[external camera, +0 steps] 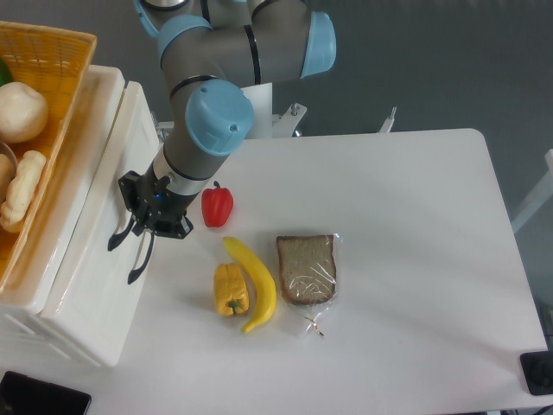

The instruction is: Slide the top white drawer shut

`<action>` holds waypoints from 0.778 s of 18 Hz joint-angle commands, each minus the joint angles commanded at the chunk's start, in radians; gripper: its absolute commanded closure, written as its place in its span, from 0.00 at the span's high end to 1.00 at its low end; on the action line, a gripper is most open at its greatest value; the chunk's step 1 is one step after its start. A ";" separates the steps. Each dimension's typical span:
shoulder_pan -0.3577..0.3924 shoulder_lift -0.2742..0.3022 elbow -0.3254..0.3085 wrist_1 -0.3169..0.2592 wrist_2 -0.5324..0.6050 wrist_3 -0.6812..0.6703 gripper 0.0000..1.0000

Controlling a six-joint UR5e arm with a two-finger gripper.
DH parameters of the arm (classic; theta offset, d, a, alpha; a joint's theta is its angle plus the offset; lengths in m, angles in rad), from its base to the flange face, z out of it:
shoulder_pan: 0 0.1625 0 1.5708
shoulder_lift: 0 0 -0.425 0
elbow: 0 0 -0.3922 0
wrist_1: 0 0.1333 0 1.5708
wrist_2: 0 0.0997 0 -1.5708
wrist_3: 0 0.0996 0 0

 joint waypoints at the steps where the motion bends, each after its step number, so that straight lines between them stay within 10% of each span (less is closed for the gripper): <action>1: -0.002 0.000 0.003 0.000 0.002 0.000 0.00; 8: 0.012 0.000 0.014 0.000 0.002 0.008 0.08; 14: 0.145 -0.028 0.069 0.047 0.008 0.018 0.81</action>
